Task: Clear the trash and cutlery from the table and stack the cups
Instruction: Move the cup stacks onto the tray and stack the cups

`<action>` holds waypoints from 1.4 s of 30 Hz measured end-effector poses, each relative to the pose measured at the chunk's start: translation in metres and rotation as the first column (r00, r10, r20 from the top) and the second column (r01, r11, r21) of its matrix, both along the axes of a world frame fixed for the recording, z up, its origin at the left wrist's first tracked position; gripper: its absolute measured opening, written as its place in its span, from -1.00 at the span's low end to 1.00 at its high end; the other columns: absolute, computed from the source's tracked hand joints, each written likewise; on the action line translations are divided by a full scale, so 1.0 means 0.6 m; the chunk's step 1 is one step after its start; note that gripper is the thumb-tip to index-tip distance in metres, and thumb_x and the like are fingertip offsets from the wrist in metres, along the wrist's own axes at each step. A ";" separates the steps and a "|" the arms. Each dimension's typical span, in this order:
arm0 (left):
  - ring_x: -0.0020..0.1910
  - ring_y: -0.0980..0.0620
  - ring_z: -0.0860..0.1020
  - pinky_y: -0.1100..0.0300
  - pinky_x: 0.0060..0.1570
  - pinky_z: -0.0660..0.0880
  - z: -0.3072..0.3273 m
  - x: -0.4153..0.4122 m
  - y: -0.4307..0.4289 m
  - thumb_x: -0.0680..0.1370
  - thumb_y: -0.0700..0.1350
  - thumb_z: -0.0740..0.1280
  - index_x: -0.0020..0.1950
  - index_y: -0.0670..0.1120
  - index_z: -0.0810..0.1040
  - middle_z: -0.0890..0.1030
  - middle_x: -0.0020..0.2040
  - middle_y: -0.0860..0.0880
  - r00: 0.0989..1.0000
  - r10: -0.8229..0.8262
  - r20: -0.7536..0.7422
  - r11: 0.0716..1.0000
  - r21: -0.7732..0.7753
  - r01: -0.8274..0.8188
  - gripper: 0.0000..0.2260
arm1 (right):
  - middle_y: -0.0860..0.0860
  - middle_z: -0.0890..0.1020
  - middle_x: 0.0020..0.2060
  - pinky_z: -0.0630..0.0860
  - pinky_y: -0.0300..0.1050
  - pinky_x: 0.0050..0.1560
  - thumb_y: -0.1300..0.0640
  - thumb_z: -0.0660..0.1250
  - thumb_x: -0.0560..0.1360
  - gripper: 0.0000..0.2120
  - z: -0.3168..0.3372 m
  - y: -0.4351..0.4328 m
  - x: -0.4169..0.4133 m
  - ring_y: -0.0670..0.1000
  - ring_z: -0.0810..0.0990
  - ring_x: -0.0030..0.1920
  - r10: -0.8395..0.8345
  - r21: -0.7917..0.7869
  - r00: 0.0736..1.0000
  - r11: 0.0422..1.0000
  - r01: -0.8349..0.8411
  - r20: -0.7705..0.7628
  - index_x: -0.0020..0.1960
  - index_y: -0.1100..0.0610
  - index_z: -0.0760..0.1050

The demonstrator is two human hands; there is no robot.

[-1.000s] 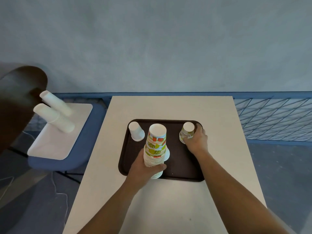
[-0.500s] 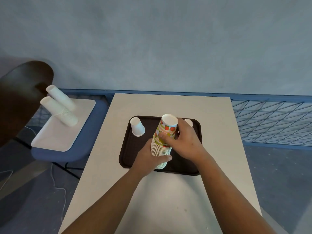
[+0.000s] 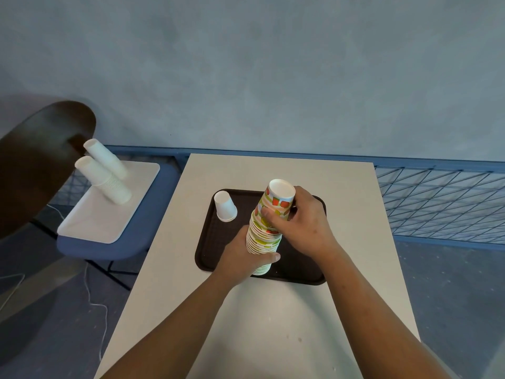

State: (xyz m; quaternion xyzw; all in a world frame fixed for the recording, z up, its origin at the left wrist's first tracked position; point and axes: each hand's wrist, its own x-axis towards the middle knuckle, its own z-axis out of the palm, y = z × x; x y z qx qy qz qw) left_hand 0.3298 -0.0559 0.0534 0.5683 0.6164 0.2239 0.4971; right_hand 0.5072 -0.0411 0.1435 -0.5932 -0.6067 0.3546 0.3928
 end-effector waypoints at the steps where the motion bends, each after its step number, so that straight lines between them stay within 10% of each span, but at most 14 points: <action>1: 0.20 0.11 0.63 0.13 0.21 0.55 0.000 -0.001 -0.001 0.30 0.19 0.64 0.38 0.25 0.42 0.64 0.21 0.21 1.000 -0.001 -0.003 1.000 0.000 0.001 -0.29 | -0.21 0.59 0.10 0.60 -0.24 0.06 -0.21 0.51 0.42 -0.43 0.000 -0.001 0.000 -0.14 0.63 0.09 -0.006 0.004 1.000 1.000 0.006 0.001 0.33 -0.05 0.44; 10: 0.15 0.14 0.63 0.18 0.14 0.56 0.005 0.000 -0.005 0.31 0.13 0.65 0.33 0.21 0.47 0.66 0.15 0.18 1.000 0.020 0.020 0.999 -0.026 -0.020 -0.36 | -0.16 0.69 0.03 0.59 -0.36 -0.02 -0.10 0.51 0.47 -0.59 0.012 -0.001 0.018 -0.24 0.66 0.03 -0.187 0.040 0.943 0.978 0.206 -0.275 0.22 0.05 0.56; 14: 0.14 0.19 0.64 0.24 0.07 0.54 0.005 0.003 -0.002 0.29 0.13 0.66 0.33 0.25 0.47 0.66 0.15 0.21 0.997 0.053 0.048 0.998 -0.026 -0.052 -0.34 | 0.03 0.75 -0.03 0.64 0.05 0.06 -0.02 0.45 0.55 -0.77 -0.001 0.023 0.035 0.04 0.74 0.03 -0.383 -0.221 0.583 0.917 0.331 -0.716 0.08 0.13 0.64; 18: 0.18 0.14 0.63 0.15 0.14 0.58 -0.004 0.007 0.001 0.27 0.16 0.66 0.34 0.24 0.46 0.65 0.17 0.20 0.995 0.072 0.065 0.997 -0.043 -0.069 -0.31 | 0.02 0.75 -0.15 0.64 0.00 -0.03 0.03 0.42 0.59 -0.82 -0.040 0.055 0.073 -0.03 0.75 -0.11 -0.561 -0.435 0.271 0.803 0.408 -0.782 0.04 0.16 0.60; 24: 0.20 0.11 0.62 0.08 0.22 0.59 -0.019 0.008 0.008 0.32 0.11 0.67 0.37 0.20 0.44 0.63 0.20 0.19 0.995 0.086 0.058 0.996 -0.039 -0.083 -0.31 | -0.06 0.68 -0.01 0.65 -0.04 0.07 -0.19 0.49 0.45 -0.58 -0.133 0.108 0.104 -0.07 0.68 0.01 -0.676 -0.214 0.674 0.736 0.643 -0.298 0.15 0.05 0.57; 28: 0.21 0.15 0.62 0.12 0.21 0.59 -0.027 0.005 0.014 0.31 0.10 0.67 0.35 0.26 0.44 0.64 0.19 0.23 0.992 0.096 0.076 0.994 -0.058 -0.092 -0.32 | 0.00 0.57 0.00 0.51 -0.07 0.04 -0.13 0.51 0.44 -0.56 -0.177 0.144 0.095 0.04 0.56 0.05 -0.504 0.012 0.863 0.864 0.504 0.039 0.14 0.12 0.50; 31: 0.22 0.14 0.62 0.14 0.19 0.59 -0.029 0.005 0.017 0.31 0.10 0.67 0.36 0.27 0.43 0.64 0.20 0.24 0.992 0.098 0.082 0.994 -0.064 -0.093 -0.30 | 0.11 0.56 0.18 0.51 0.08 0.22 -0.06 0.52 0.44 -0.43 -0.220 0.163 0.088 0.16 0.51 0.24 -0.324 -0.127 0.908 0.922 0.366 0.267 0.33 0.18 0.44; 36: 0.21 0.14 0.61 0.19 0.16 0.58 -0.020 0.006 0.020 0.34 0.09 0.67 0.35 0.26 0.42 0.62 0.20 0.23 0.992 0.102 0.074 0.993 -0.065 -0.098 -0.33 | 0.18 0.37 0.45 0.38 0.19 0.39 0.02 0.53 0.45 -0.12 -0.231 0.140 0.085 0.25 0.35 0.43 -0.242 -0.265 0.926 0.909 0.321 0.290 0.60 0.15 0.11; 42: 0.19 0.16 0.62 0.13 0.17 0.59 -0.015 0.010 0.010 0.29 0.16 0.66 0.31 0.26 0.46 0.65 0.17 0.23 0.994 0.093 0.063 0.994 -0.062 -0.089 -0.34 | 0.03 0.48 0.32 0.49 0.08 0.32 0.08 0.35 0.50 -0.50 -0.146 0.041 0.051 0.04 0.45 0.33 -0.324 -0.057 0.946 0.945 0.322 -0.032 0.42 0.03 0.41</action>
